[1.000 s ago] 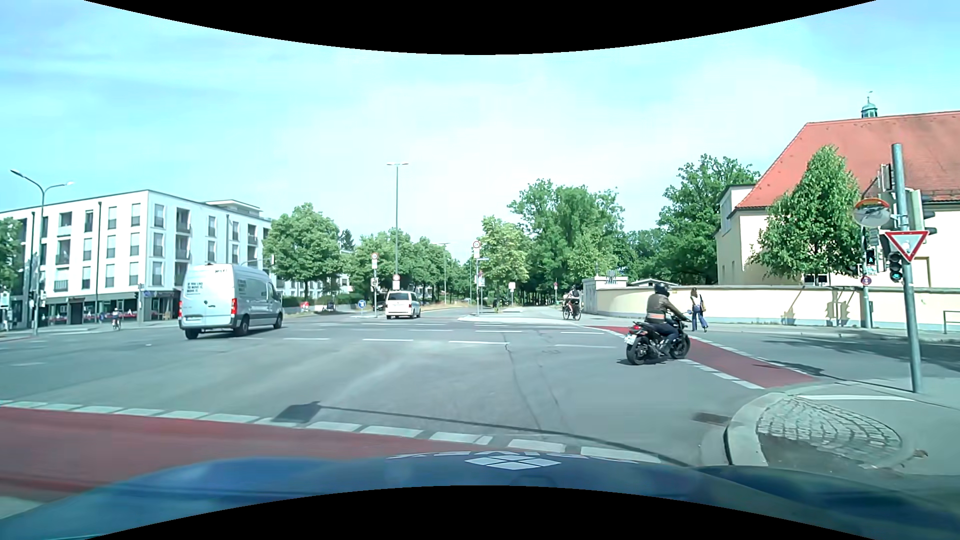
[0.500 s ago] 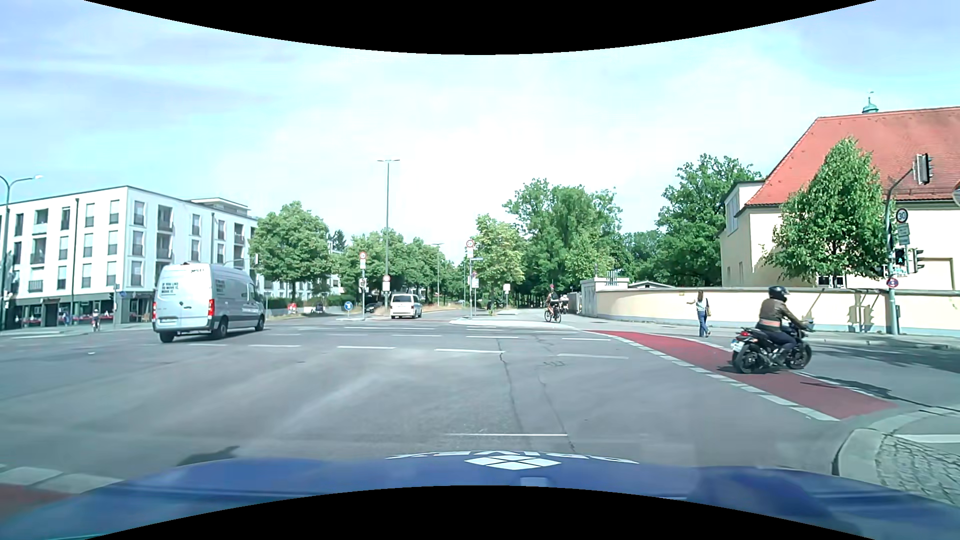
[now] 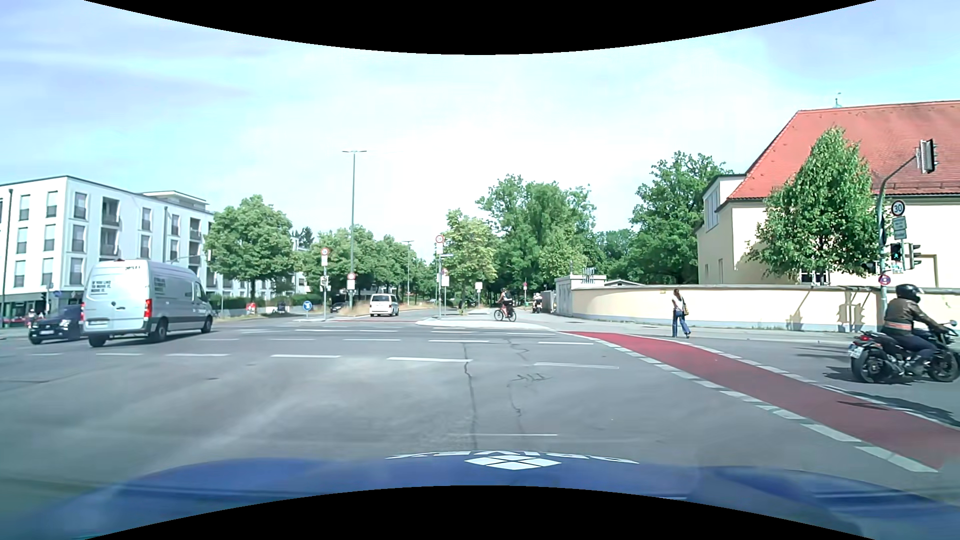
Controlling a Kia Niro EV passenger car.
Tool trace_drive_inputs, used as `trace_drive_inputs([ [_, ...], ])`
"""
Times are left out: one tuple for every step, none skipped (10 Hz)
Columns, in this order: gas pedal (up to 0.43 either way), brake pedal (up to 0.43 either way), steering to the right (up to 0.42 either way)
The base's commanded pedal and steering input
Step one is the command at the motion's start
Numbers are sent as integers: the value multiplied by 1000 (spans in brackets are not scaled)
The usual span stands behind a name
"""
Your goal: Follow the waypoints while adhering to traffic rules and regulations
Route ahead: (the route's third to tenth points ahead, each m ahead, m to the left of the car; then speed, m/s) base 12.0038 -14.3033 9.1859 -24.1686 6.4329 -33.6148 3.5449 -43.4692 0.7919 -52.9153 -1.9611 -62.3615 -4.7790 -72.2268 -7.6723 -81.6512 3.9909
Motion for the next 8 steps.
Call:
trace_drive_inputs([
  [67, 0, 238],
  [67, 0, 261],
  [67, 0, 293],
  [67, 0, 321],
  [67, 0, 349],
  [67, 0, 370],
  [67, 0, 394],
  [67, 0, 409],
])
